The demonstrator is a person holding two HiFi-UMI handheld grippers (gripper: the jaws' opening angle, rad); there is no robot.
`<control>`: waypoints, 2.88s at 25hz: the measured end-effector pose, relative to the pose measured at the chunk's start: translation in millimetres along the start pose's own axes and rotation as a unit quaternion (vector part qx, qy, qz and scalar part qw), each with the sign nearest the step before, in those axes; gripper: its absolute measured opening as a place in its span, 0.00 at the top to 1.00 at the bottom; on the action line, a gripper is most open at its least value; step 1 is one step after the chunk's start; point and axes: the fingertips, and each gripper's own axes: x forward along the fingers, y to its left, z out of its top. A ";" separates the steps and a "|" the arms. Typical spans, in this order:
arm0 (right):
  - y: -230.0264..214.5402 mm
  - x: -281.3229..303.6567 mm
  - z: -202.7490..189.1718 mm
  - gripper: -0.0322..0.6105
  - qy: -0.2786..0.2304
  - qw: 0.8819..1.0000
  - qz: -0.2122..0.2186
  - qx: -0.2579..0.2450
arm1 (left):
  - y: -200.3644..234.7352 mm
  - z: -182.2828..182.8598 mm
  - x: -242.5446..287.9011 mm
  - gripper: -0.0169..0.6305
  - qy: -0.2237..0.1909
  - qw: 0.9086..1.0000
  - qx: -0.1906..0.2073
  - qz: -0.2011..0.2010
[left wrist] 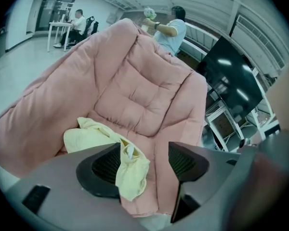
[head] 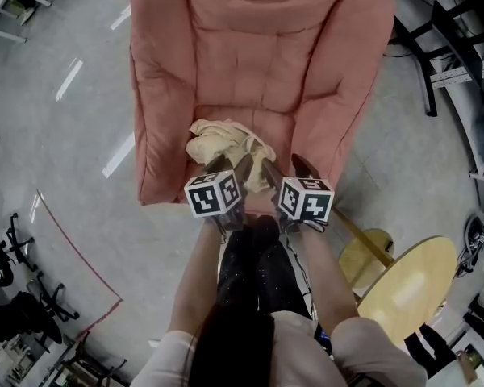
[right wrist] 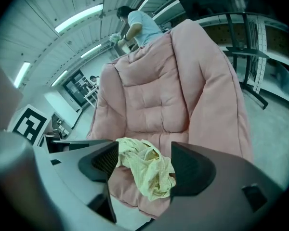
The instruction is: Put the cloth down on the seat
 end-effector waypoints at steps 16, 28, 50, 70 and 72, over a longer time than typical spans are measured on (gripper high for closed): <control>95.8 -148.2 67.2 0.53 -0.134 0.988 0.022 -0.068 | -101.0 61.0 -170.9 0.62 -0.158 0.974 0.157 -0.048; 148.7 -219.8 74.2 0.69 -0.186 0.974 0.023 -0.125 | -142.8 62.4 -256.5 0.90 -0.223 0.955 0.185 -0.068; 184.7 -274.4 48.8 0.91 -0.260 0.951 -0.006 -0.167 | -169.5 19.7 -307.1 0.93 -0.243 0.943 0.207 -0.090; 188.9 -266.5 51.9 0.91 -0.254 0.949 -0.012 -0.184 | -167.8 20.6 -300.2 0.93 -0.243 0.939 0.228 -0.079; 189.7 -266.4 52.4 0.91 -0.254 0.949 -0.012 -0.184 | -166.4 20.5 -300.2 0.93 -0.242 0.939 0.231 -0.075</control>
